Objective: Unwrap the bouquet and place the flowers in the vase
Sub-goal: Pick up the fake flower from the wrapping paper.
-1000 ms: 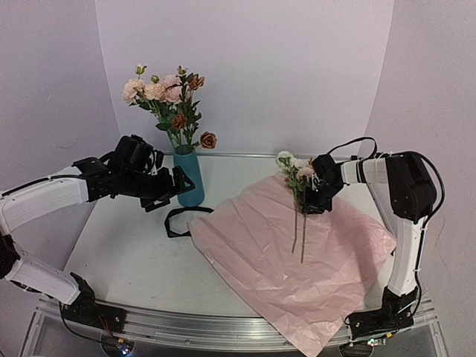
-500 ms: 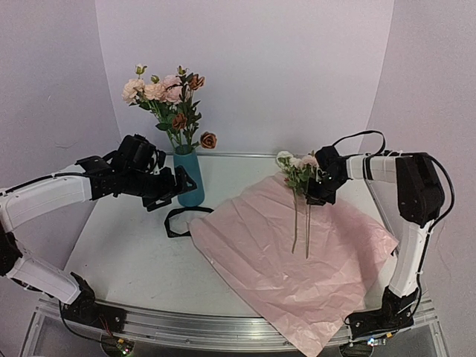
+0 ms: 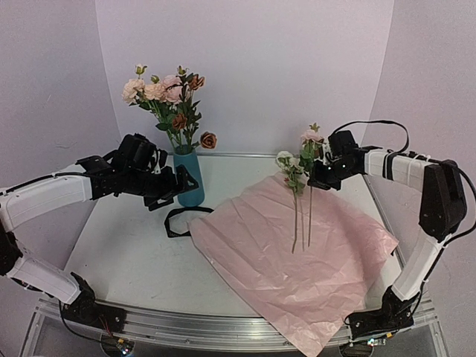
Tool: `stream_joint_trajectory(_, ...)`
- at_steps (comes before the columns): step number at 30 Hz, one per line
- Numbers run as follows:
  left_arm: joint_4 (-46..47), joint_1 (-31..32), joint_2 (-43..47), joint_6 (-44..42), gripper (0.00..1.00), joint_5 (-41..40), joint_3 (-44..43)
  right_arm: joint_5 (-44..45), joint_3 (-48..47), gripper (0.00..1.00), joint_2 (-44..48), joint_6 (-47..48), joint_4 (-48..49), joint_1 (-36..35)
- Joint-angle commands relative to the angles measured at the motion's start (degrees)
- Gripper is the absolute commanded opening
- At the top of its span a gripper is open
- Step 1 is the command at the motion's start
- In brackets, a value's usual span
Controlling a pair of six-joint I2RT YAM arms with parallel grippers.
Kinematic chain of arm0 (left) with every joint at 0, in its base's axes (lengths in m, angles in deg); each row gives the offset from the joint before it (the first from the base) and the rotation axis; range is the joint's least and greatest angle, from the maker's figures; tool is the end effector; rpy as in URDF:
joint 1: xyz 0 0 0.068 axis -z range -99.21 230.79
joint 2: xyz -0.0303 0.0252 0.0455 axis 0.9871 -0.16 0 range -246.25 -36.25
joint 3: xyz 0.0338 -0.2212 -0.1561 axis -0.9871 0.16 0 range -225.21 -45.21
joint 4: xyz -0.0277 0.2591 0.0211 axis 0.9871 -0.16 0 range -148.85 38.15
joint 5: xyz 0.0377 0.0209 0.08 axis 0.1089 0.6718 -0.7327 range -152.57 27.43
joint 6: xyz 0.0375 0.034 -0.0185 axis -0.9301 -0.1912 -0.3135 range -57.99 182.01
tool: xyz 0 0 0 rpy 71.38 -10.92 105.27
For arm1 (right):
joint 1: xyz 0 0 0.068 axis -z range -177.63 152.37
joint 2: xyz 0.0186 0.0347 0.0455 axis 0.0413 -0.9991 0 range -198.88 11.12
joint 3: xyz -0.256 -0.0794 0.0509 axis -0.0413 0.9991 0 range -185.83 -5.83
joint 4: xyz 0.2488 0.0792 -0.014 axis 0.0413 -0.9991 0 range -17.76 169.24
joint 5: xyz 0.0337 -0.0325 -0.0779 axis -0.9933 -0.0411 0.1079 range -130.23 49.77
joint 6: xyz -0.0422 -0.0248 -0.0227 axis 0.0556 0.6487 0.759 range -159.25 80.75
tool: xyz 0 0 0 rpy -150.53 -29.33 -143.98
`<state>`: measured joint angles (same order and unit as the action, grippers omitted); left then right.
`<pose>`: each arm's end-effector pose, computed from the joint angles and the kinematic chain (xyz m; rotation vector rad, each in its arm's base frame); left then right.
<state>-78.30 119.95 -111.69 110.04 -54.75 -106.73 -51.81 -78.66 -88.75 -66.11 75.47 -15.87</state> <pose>0.2212 -0.1862 0.2976 -0.1125 2.4509 -0.9032 0.3817 0.1335 0.2600 0.0384 2.1715 0.6752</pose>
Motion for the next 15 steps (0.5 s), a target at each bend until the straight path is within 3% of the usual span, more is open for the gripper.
stream_joint_trajectory(1, 3.99, 1.81, -0.59, 0.54, 1.00, 1.34, -3.22, -16.31, 2.12, 0.00, 4.05, 2.84, 7.57, 0.05)
stream_joint_trajectory(9, 7.91, 7.35, -3.48, 2.55, 0.99, 0.36, -7.12, -31.24, 6.36, 0.00, 8.87, -1.84, 16.33, -0.62)
stream_joint_trajectory(15, 12.19, 8.97, -6.28, 3.70, 0.99, 1.53, -10.32, -35.11, 9.69, 0.00, 11.77, -6.21, 20.45, -4.72)
